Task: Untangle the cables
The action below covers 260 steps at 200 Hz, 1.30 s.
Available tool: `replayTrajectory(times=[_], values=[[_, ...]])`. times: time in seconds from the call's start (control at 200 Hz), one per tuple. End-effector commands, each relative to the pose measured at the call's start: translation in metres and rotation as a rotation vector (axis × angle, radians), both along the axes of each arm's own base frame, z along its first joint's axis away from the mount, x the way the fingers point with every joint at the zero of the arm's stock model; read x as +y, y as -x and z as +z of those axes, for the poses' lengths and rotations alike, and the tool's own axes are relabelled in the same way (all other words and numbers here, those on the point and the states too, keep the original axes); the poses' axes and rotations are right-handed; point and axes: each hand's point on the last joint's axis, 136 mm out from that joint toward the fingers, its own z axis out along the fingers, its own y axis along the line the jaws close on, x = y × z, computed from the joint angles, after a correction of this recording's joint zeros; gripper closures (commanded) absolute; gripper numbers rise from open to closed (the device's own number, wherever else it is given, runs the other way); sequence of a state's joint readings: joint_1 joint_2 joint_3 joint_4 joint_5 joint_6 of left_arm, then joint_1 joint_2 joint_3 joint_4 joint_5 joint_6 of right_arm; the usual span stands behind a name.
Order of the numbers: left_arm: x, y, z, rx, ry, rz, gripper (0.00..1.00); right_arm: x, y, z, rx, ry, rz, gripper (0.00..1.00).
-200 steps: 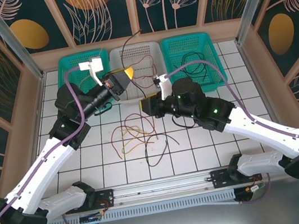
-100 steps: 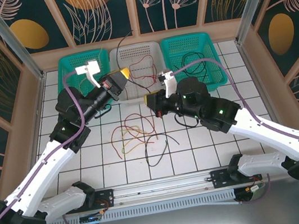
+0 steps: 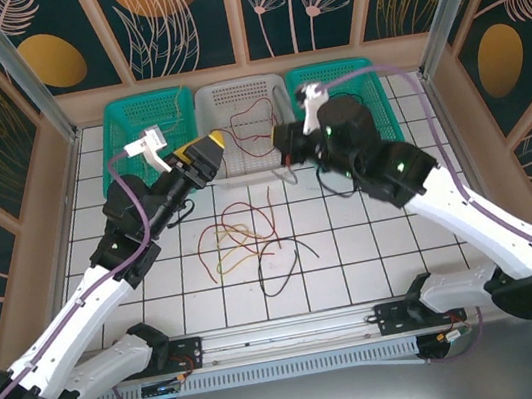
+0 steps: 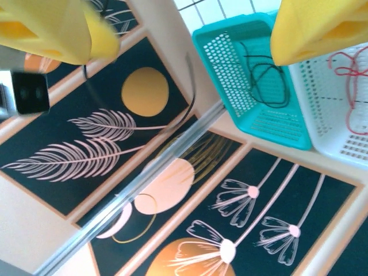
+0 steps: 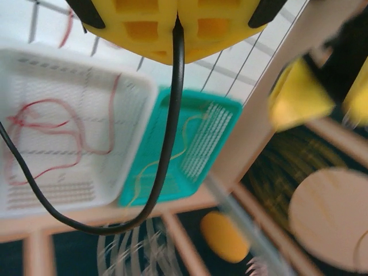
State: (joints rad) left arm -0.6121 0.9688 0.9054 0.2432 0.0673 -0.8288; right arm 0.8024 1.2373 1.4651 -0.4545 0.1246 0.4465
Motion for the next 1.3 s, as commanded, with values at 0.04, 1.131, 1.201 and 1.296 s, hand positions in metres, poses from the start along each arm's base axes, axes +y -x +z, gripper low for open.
replayTrajectory(times=[0.04, 1.131, 1.201, 1.296], values=[[0.017, -0.002, -0.026, 0.047, -0.072, 0.086, 0.17, -0.045, -0.057, -0.014, 0.071, 0.093, -0.128, 1.00], [0.031, 0.010, -0.229, 0.575, -0.581, 0.070, 0.11, -0.065, -0.114, -0.109, 0.243, 0.220, -0.201, 0.45], [0.032, 0.013, -0.247, 0.621, -0.629, 0.055, 0.21, -0.044, -0.083, -0.123, 0.249, 0.202, -0.135, 0.46], [0.034, 0.015, -0.263, 0.667, -0.667, 0.053, 0.29, -0.019, -0.046, -0.146, 0.289, 0.181, -0.068, 0.46]])
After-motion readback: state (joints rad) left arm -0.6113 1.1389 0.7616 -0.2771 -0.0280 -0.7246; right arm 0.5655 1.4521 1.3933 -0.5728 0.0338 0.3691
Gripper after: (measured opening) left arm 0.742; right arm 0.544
